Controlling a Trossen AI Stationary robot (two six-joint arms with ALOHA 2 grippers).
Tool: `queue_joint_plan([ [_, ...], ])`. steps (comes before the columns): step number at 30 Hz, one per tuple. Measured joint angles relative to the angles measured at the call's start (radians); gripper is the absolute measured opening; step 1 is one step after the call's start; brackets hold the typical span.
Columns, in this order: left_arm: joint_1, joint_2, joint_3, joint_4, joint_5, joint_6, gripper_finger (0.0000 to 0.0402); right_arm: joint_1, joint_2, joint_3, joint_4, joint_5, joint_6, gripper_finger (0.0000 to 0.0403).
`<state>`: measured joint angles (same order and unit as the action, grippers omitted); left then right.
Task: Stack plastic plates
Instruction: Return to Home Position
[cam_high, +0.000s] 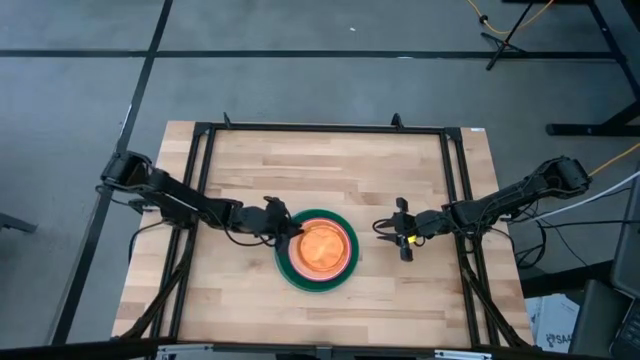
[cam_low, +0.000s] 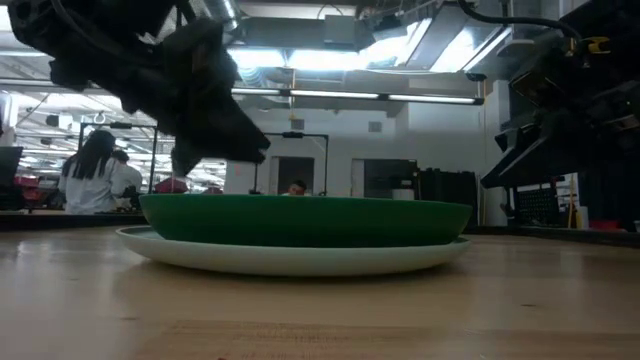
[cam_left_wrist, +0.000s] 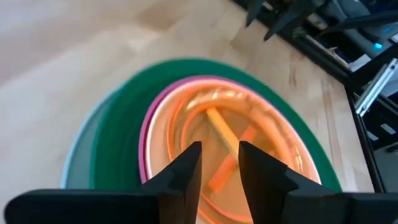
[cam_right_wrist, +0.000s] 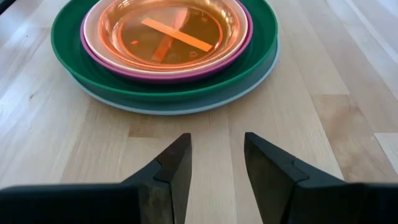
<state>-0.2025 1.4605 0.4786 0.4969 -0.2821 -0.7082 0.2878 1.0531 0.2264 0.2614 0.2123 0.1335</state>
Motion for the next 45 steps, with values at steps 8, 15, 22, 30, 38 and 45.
queue_joint_plan([
  [8,0.015,-0.153,0.001,-0.093,-0.03,0.156,0.01,0.0,0.0,0.0,0.002,0.004,-0.007,0.014],
  [15,0.068,-0.306,0.001,-0.245,-0.023,0.362,0.01,0.0,0.0,0.0,0.04,0.067,-0.005,0.014],
  [22,0.127,-0.424,0.001,-0.329,0.011,0.578,0.01,0.0,-0.002,0.0,0.158,0.044,-0.043,0.014],
  [30,0.194,-0.604,-0.086,-0.366,0.039,0.614,0.0097,0.0,-0.092,0.002,0.168,0.061,-0.133,0.014],
  [38,0.194,-0.765,-0.232,-0.319,0.041,0.579,0.0064,-0.112,-0.236,0.002,0.022,-0.054,-0.152,0.014],
  [45,0.184,-0.892,-0.342,-0.278,0.034,0.577,0.0039,-0.226,-0.253,0.001,-0.038,-0.174,-0.127,0.0118],
])
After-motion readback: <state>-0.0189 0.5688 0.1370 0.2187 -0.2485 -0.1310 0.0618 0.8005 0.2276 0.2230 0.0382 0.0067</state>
